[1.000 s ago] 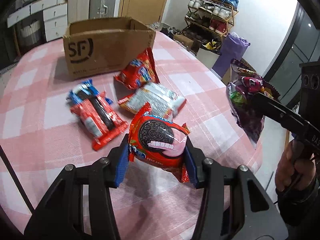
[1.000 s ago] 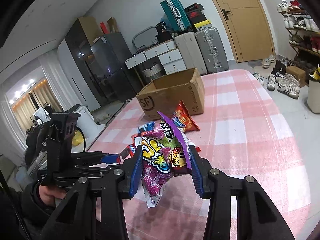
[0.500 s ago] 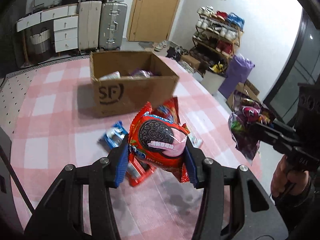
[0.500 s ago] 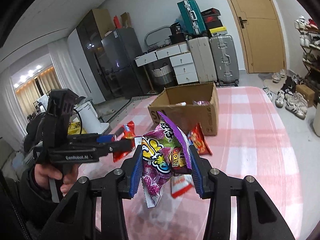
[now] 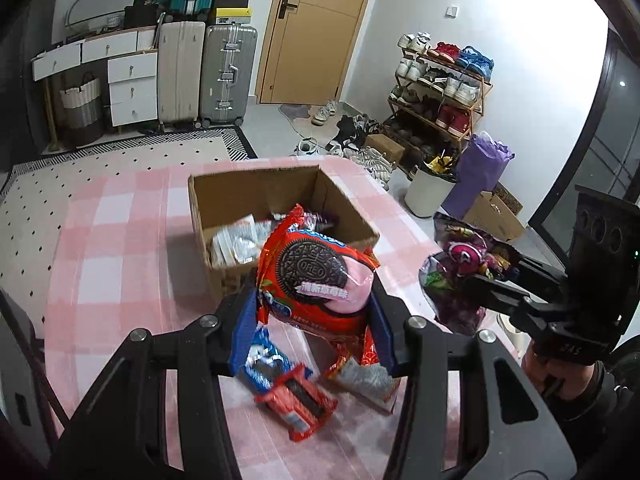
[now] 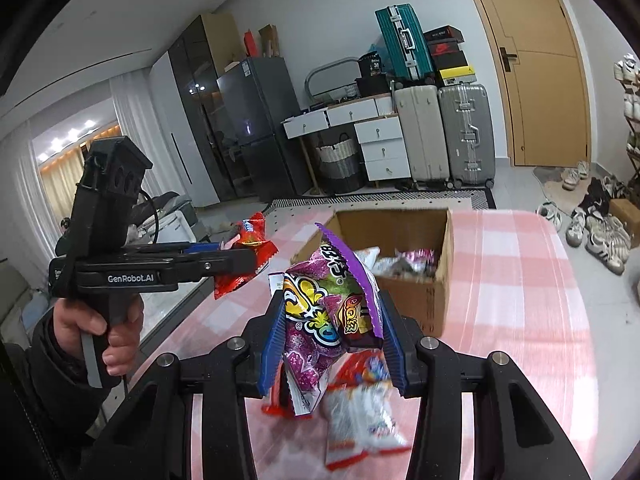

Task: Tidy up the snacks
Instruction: 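Carry the candy bag and Oreo pack over the box with both grippers, then open both grippers to drop the candy bag and Oreo pack into the box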

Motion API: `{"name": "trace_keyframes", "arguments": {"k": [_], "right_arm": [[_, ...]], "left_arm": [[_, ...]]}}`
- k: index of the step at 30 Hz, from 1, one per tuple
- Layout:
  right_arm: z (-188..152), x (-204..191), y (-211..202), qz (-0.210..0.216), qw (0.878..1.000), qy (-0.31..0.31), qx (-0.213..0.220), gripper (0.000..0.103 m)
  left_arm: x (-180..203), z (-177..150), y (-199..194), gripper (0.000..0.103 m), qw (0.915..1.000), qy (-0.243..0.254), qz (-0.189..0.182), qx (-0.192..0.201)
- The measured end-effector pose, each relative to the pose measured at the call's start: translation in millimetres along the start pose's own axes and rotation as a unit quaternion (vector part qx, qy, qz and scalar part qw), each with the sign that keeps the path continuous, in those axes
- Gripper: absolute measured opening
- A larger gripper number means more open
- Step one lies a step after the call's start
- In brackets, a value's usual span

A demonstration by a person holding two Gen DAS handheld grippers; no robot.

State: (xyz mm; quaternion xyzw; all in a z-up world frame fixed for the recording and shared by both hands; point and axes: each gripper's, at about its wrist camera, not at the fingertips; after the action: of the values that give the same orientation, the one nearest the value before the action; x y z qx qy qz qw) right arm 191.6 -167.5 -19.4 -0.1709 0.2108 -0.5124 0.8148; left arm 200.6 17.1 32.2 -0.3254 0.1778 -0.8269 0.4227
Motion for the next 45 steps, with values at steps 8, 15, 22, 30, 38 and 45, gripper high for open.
{"name": "trace_keyframes", "arguments": {"k": [8,15,22,30,38,45], "right_arm": [[47.7,6.7,18.4,0.010,1.000,-0.002,0.021,0.044],[88.2,11.2,39.2,0.007,1.000,-0.005,0.026,0.044],[109.3,12.4,72.4,-0.007,1.000,-0.011,0.023,0.044],[99.0,24.2,125.8,-0.021,1.000,0.000,-0.005,0.044],[84.5,34.9,179.0,-0.014,0.999,0.010,-0.033,0.044],[78.5,43.7,200.2,-0.014,0.999,0.014,-0.040,0.049]], "left_arm": [[-18.6,58.4,4.6,0.046,0.9996,-0.018,-0.016,-0.017],[-33.1,104.5,12.8,0.046,0.9995,-0.029,-0.010,-0.010],[-63.0,122.2,46.5,0.046,0.9982,-0.055,-0.011,-0.018],[-104.0,97.7,94.7,0.046,0.9953,-0.089,-0.011,-0.039],[-132.9,80.7,137.7,0.046,0.9927,-0.105,-0.015,-0.057],[-148.2,73.8,157.6,0.046,0.9914,-0.110,-0.023,-0.067]]}}
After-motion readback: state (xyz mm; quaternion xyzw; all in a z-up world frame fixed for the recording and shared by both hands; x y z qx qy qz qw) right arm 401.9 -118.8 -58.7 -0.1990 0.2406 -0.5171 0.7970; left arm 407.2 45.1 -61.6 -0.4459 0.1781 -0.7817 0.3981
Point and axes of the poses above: each gripper's, at about its wrist camera, not at the fingertips, and y roughly the way its jaws point, x to its right, z to its top, and after that the axes turned 14 degrees about -z, right-handed
